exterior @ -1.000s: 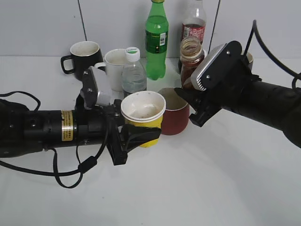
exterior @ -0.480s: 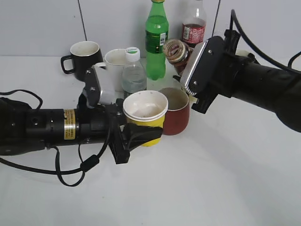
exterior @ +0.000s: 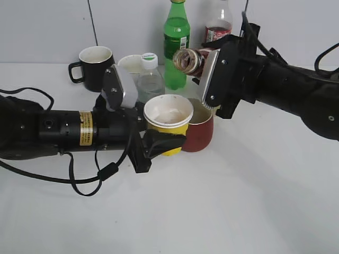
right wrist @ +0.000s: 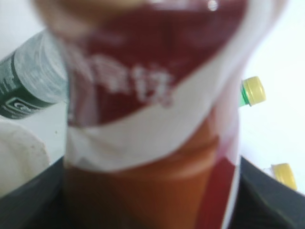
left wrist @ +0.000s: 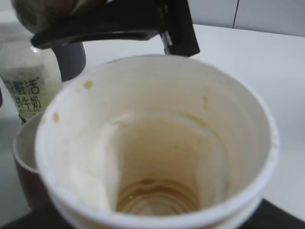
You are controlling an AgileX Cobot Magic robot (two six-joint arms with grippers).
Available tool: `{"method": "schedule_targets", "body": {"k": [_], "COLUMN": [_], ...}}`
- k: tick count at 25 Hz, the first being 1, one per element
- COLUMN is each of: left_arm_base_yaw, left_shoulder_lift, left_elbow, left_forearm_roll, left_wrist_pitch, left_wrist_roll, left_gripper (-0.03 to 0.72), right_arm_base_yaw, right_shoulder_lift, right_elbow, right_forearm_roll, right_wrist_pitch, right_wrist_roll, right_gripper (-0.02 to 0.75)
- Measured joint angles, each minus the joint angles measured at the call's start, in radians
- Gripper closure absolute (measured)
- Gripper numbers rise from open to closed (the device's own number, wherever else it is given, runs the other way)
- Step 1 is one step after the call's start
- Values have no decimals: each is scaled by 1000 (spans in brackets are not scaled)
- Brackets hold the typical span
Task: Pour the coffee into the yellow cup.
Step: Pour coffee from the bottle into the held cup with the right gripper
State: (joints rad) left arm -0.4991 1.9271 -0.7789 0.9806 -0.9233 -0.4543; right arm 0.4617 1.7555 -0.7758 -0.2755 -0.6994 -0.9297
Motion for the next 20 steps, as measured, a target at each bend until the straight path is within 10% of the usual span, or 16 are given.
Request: {"method": "schedule_targets", "body": {"k": [20], "left_arm_base_yaw": [-6], "left_shoulder_lift": [0], "left_elbow": [-47], "left_forearm_roll": [96], "left_wrist_pitch": [81], "left_wrist_roll": [-55], "left_gripper": [298], "right_arm_base_yaw": [0], "right_shoulder_lift": [0], "right_elbow": [-2], "right_forearm_roll": [-75], "right_wrist_pitch": [-2], "right_wrist_roll": [-167], "right_gripper": [237]}}
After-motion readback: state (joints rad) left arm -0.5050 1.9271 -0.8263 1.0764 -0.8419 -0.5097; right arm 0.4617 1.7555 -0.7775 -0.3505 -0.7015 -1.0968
